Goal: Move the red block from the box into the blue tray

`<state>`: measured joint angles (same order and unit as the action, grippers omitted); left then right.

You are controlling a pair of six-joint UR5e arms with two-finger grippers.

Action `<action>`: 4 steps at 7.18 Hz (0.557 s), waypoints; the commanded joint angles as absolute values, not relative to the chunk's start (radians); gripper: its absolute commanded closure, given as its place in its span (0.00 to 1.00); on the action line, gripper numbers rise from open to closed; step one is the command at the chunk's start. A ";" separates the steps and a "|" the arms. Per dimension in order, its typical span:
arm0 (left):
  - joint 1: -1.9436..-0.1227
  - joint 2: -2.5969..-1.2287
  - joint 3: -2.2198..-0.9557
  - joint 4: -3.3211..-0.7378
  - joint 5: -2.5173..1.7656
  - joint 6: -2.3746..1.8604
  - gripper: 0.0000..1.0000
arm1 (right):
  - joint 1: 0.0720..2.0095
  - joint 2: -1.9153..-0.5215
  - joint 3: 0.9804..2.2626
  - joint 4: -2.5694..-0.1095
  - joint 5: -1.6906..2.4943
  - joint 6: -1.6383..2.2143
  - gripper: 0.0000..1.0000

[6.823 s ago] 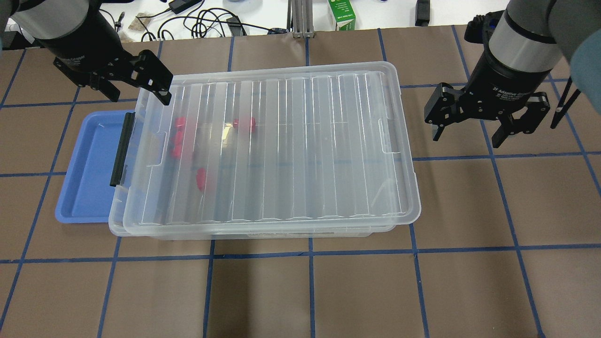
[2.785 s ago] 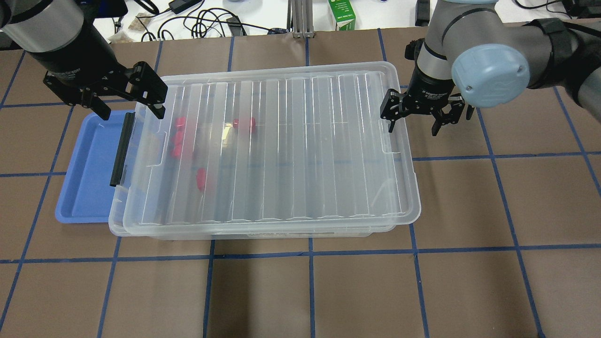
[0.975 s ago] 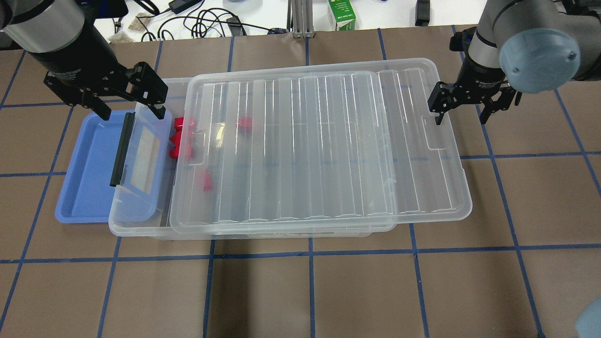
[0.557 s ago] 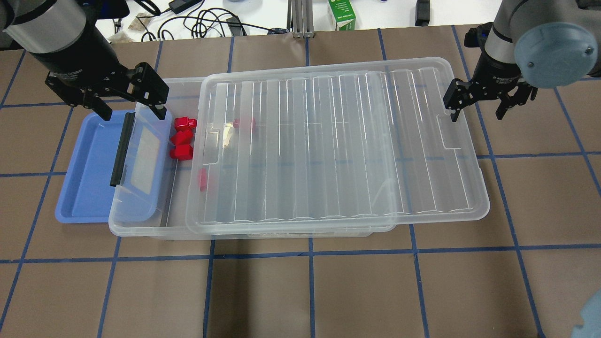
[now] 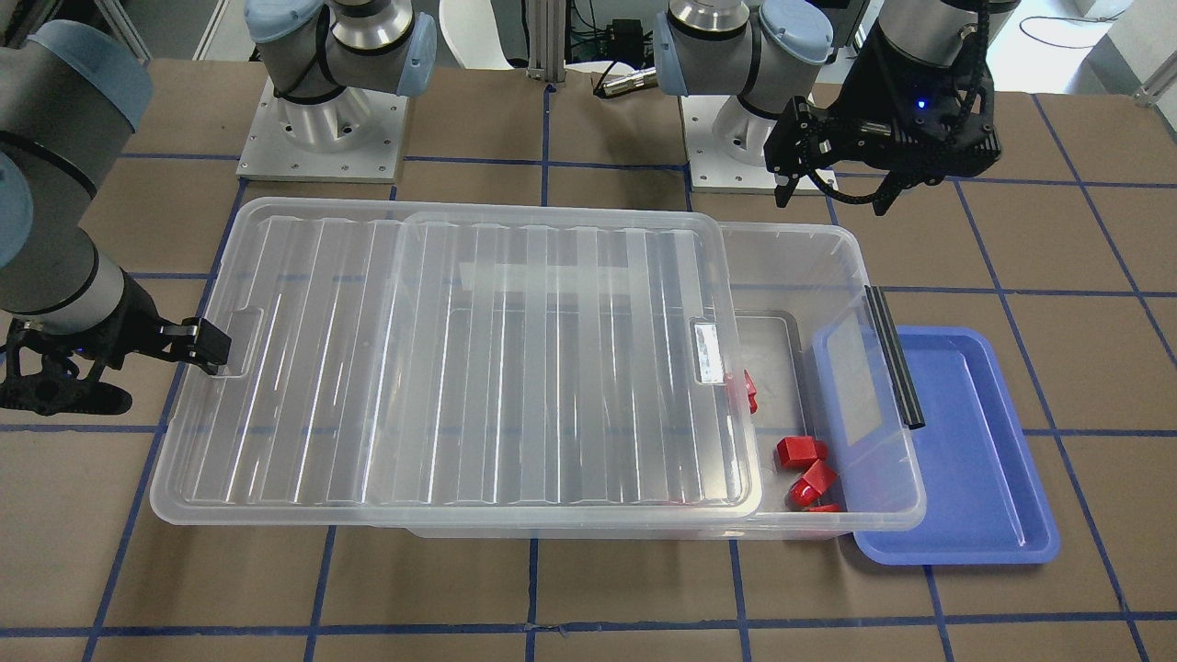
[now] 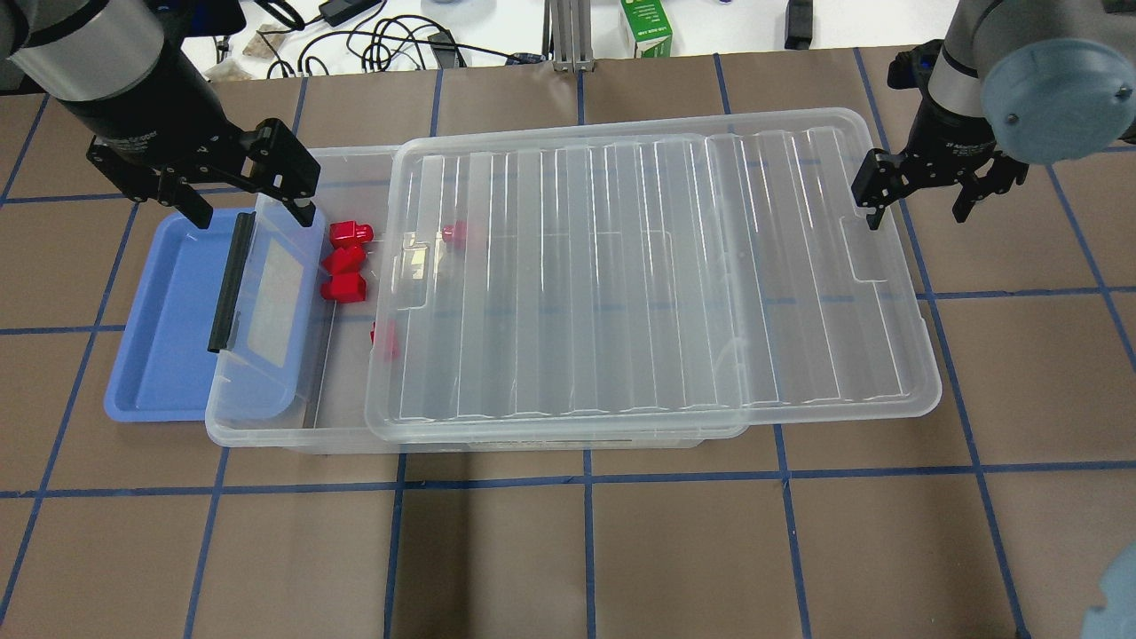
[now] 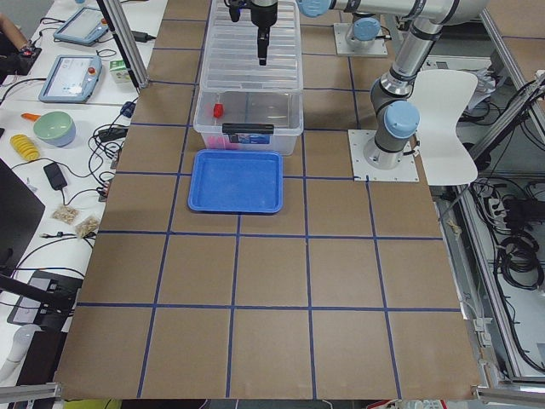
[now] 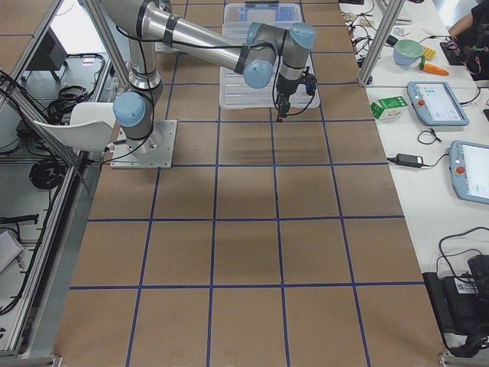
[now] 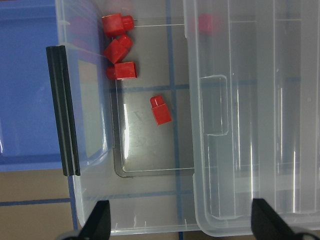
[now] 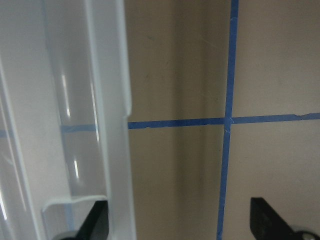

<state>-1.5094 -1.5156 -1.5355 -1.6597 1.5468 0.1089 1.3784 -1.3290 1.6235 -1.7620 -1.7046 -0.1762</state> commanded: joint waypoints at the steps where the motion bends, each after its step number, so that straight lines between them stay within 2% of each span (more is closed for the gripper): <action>1: -1.509 -1.516 -1.536 -1.660 1.545 0.109 0.00 | 1.365 -1.328 1.623 -1.763 -1.721 -0.195 0.00; 4: -1.525 -1.516 -1.536 -1.658 1.548 0.103 0.00 | 1.328 -1.328 1.623 -1.763 -1.720 -0.250 0.00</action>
